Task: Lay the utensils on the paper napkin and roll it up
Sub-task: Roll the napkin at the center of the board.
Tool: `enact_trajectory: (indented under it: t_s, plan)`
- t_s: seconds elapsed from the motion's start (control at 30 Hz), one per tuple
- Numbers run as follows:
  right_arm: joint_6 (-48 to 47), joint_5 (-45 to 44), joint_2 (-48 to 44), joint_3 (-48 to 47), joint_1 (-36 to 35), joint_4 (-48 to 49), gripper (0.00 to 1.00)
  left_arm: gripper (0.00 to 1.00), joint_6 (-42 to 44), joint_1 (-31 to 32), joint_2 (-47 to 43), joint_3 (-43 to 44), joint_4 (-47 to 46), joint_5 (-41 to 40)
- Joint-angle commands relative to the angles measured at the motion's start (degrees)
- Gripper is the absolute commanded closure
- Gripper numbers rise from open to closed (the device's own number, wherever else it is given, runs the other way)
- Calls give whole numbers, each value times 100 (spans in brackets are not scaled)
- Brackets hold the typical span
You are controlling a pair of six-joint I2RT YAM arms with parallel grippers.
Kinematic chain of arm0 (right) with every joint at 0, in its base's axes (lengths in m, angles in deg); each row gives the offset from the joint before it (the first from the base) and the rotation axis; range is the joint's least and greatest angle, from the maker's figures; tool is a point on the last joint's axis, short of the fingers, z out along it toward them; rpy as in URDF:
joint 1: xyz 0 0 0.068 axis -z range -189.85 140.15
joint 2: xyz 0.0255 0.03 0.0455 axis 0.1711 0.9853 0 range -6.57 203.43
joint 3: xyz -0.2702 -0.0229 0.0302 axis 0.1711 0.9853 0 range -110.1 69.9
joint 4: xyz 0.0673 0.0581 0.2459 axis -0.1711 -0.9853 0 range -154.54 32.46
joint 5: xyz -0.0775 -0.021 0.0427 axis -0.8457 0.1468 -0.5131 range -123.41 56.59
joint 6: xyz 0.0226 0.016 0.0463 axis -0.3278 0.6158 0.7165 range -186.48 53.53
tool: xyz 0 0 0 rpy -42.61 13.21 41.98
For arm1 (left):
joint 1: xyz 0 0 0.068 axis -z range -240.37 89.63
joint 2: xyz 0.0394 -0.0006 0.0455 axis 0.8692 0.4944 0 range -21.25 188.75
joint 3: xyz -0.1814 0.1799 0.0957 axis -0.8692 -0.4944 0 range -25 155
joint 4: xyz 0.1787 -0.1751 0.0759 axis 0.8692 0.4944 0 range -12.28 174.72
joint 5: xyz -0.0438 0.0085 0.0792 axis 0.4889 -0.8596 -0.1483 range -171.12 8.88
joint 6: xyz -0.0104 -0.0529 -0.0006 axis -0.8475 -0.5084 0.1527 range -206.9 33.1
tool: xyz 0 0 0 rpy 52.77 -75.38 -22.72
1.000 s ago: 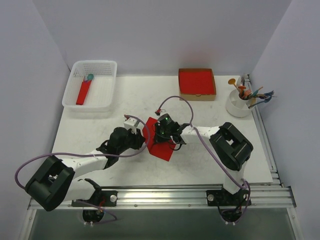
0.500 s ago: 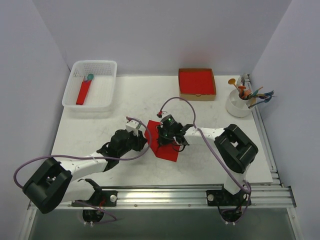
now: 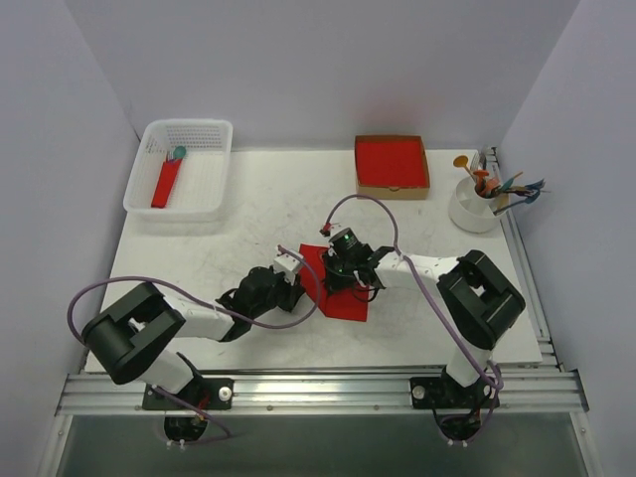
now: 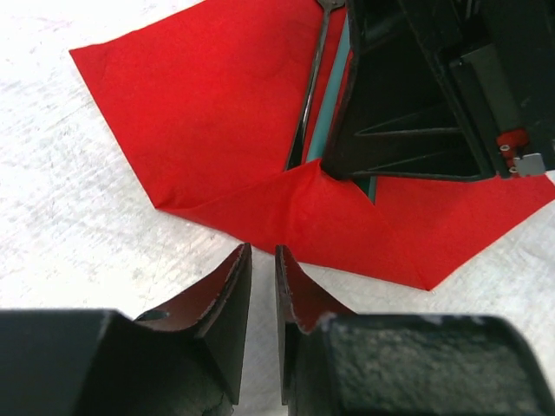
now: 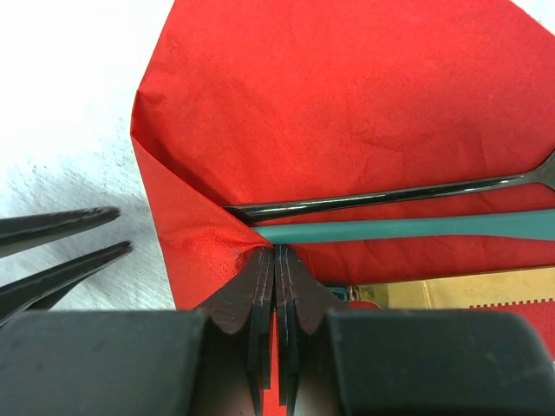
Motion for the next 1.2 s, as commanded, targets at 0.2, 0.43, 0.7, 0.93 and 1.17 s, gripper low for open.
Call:
enact_trajectory:
  t_s: [0.2,0.43,0.7,0.93,1.17]
  plan:
    - [-348,179,-98,170,244,-452,100,76,456,65,711,50,-1884,89]
    - [-462,346,-81,222,411,-408,100,76,1001,153,790,146,-1841,220]
    - [-479,540,-37,231,490,-356,100,78,1071,153,984,76,-1998,229]
    - [-515,619,-19,231,517,-373,100,78,1124,153,1432,164,-2306,212]
    - [-515,663,-10,249,534,-347,100,66,1063,135,1503,181,-2043,-24]
